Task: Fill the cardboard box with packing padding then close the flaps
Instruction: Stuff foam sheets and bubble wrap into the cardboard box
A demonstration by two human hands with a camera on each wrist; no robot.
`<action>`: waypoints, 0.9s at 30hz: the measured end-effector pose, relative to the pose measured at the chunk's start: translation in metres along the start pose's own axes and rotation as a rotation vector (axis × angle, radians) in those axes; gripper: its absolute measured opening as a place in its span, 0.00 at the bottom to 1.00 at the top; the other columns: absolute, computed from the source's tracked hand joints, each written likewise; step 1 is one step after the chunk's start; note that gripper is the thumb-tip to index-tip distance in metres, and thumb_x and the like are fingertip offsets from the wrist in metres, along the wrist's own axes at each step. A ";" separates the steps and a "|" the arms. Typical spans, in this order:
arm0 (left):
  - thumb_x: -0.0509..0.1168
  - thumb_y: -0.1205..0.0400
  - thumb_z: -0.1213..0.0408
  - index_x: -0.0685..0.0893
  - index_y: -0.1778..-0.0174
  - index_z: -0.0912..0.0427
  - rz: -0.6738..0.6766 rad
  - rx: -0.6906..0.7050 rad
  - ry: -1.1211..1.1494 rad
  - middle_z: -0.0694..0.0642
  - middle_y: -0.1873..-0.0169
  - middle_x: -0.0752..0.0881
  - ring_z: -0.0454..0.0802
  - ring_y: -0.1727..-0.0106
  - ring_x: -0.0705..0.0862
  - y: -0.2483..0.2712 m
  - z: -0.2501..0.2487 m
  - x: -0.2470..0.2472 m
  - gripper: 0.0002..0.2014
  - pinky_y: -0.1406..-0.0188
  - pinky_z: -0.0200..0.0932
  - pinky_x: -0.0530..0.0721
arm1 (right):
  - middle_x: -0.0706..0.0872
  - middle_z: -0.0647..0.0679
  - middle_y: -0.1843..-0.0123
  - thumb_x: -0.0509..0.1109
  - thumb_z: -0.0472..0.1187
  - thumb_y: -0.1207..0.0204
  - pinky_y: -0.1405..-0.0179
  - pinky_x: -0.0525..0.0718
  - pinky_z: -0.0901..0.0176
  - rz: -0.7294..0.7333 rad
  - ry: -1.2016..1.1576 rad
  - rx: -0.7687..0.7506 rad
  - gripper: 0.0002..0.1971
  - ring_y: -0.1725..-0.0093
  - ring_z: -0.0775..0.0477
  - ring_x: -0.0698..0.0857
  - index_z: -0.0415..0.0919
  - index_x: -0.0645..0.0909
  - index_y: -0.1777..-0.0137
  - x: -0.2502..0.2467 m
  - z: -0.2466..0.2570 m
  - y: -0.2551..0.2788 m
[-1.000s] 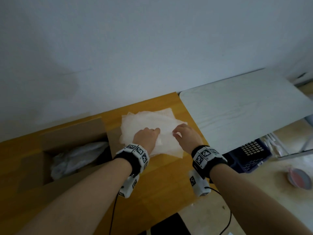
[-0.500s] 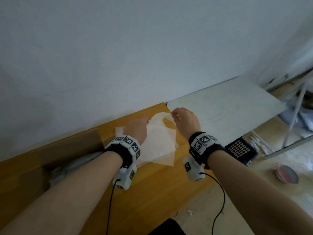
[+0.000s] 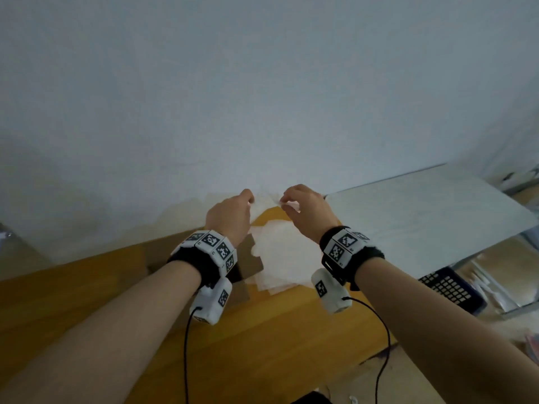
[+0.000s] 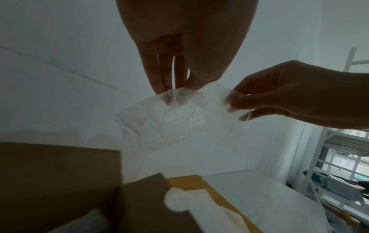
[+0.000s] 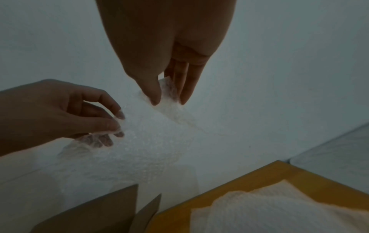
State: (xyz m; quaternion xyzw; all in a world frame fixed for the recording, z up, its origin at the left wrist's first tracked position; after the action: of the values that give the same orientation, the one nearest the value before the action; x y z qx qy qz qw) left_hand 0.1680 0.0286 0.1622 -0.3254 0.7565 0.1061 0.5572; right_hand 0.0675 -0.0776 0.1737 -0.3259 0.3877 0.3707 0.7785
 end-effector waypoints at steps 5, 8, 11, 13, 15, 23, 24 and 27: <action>0.53 0.14 0.64 0.77 0.40 0.55 -0.039 -0.060 -0.022 0.59 0.61 0.87 0.57 0.65 0.81 0.043 0.058 -0.016 0.11 0.68 0.45 0.76 | 0.76 0.55 0.26 0.70 0.42 0.26 0.35 0.79 0.50 0.169 -0.009 -0.079 0.05 0.32 0.50 0.80 0.44 0.86 0.55 0.054 0.043 0.006; 0.54 0.13 0.63 0.78 0.40 0.56 -0.009 -0.066 -0.003 0.57 0.59 0.88 0.55 0.64 0.83 0.067 0.081 -0.013 0.10 0.66 0.48 0.82 | 0.73 0.54 0.23 0.70 0.41 0.28 0.30 0.76 0.50 0.262 -0.002 -0.137 0.04 0.28 0.50 0.77 0.44 0.86 0.57 0.083 0.065 0.013; 0.54 0.13 0.63 0.79 0.40 0.56 0.019 -0.063 0.014 0.55 0.55 0.88 0.54 0.59 0.86 0.083 0.094 -0.005 0.11 0.60 0.49 0.85 | 0.76 0.54 0.24 0.70 0.42 0.28 0.28 0.74 0.50 0.361 0.016 -0.143 0.02 0.28 0.48 0.77 0.46 0.85 0.58 0.105 0.075 0.020; 0.55 0.13 0.62 0.79 0.40 0.55 0.057 -0.078 0.008 0.54 0.57 0.87 0.53 0.60 0.85 0.089 0.101 0.005 0.10 0.63 0.47 0.84 | 0.77 0.53 0.26 0.69 0.42 0.28 0.29 0.76 0.50 0.419 0.052 -0.147 0.03 0.29 0.47 0.78 0.47 0.85 0.57 0.119 0.075 0.024; 0.54 0.13 0.61 0.78 0.41 0.54 0.113 -0.101 0.010 0.54 0.61 0.86 0.54 0.64 0.84 0.095 0.106 0.017 0.10 0.67 0.46 0.82 | 0.78 0.51 0.26 0.69 0.42 0.27 0.30 0.77 0.50 0.479 0.078 -0.165 0.04 0.29 0.46 0.78 0.46 0.85 0.56 0.132 0.076 0.029; 0.59 0.16 0.55 0.79 0.47 0.54 0.283 -0.193 -0.102 0.54 0.54 0.86 0.51 0.58 0.84 0.104 0.130 0.048 0.09 0.61 0.44 0.83 | 0.85 0.42 0.39 0.58 0.35 0.19 0.39 0.80 0.55 0.657 0.279 -0.185 0.14 0.40 0.42 0.83 0.39 0.81 0.39 0.186 0.074 0.034; 0.59 0.16 0.51 0.79 0.45 0.54 0.300 -0.223 -0.102 0.53 0.53 0.86 0.51 0.56 0.84 0.105 0.136 0.051 0.11 0.59 0.45 0.83 | 0.84 0.41 0.37 0.58 0.35 0.19 0.36 0.79 0.51 0.687 0.328 -0.193 0.14 0.38 0.41 0.81 0.39 0.79 0.37 0.193 0.074 0.035; 0.52 0.16 0.41 0.79 0.42 0.55 0.419 -0.315 -0.167 0.54 0.52 0.85 0.52 0.55 0.84 0.115 0.155 0.067 0.22 0.58 0.48 0.84 | 0.81 0.37 0.33 0.59 0.36 0.19 0.34 0.78 0.47 0.822 0.372 -0.164 0.17 0.34 0.37 0.79 0.36 0.76 0.31 0.211 0.072 0.042</action>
State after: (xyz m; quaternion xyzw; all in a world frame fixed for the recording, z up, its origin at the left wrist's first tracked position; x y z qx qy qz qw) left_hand 0.2071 0.1726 0.0228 -0.2349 0.7330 0.3618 0.5259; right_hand 0.1481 0.0697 0.0206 -0.2670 0.5874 0.6134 0.4555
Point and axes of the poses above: each hand's wrist, its own y-axis away from the middle knuckle, its own x-axis out of the palm, z = x × y, the point moved 10 cm from there along -y, towards the middle knuckle
